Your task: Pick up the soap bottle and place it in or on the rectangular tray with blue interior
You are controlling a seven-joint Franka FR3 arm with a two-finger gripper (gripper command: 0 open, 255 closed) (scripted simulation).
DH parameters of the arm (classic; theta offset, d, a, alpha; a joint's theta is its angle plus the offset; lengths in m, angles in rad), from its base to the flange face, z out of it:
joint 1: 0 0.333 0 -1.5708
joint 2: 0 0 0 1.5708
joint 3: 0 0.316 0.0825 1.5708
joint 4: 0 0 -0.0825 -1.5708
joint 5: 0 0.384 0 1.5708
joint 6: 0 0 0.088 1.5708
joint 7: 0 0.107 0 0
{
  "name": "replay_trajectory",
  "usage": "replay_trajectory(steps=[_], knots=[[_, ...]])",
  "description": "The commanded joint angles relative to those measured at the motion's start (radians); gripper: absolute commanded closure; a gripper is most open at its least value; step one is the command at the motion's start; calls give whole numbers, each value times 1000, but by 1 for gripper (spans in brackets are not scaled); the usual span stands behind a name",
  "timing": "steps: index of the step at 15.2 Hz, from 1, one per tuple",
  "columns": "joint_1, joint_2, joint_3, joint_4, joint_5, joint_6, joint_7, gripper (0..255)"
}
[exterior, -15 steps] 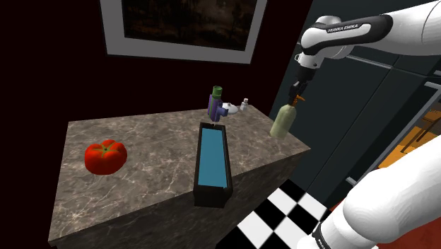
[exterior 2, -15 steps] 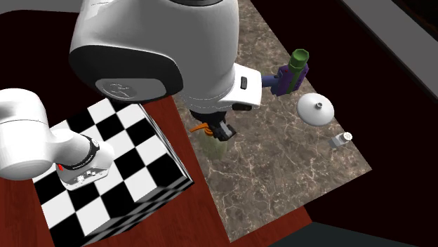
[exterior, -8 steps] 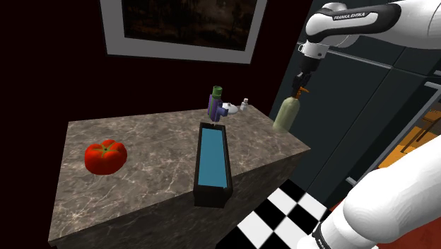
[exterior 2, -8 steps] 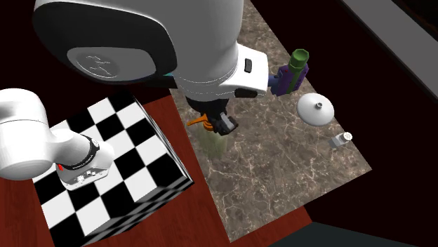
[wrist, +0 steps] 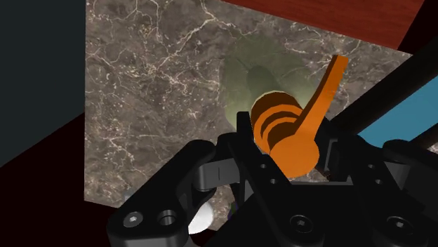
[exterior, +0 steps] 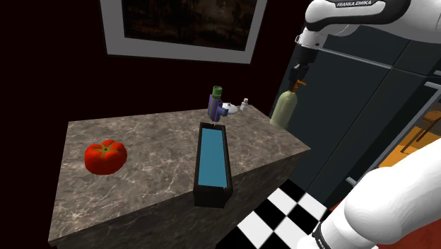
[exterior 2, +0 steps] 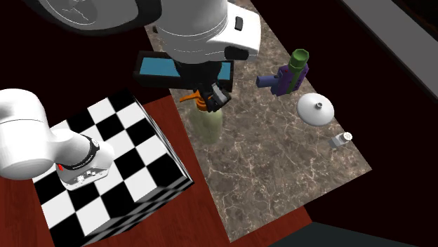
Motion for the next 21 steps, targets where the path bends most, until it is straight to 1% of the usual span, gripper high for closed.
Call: replay_trajectory(steps=[1,6,11,16,21], knots=[[16,-11,31,4,4,-16,47,255],[60,-23,113,24,21,-56,167,255],[105,-8,191,72,44,-96,282,255],[150,34,265,151,67,-137,395,255],[196,102,333,261,83,-182,507,255]])
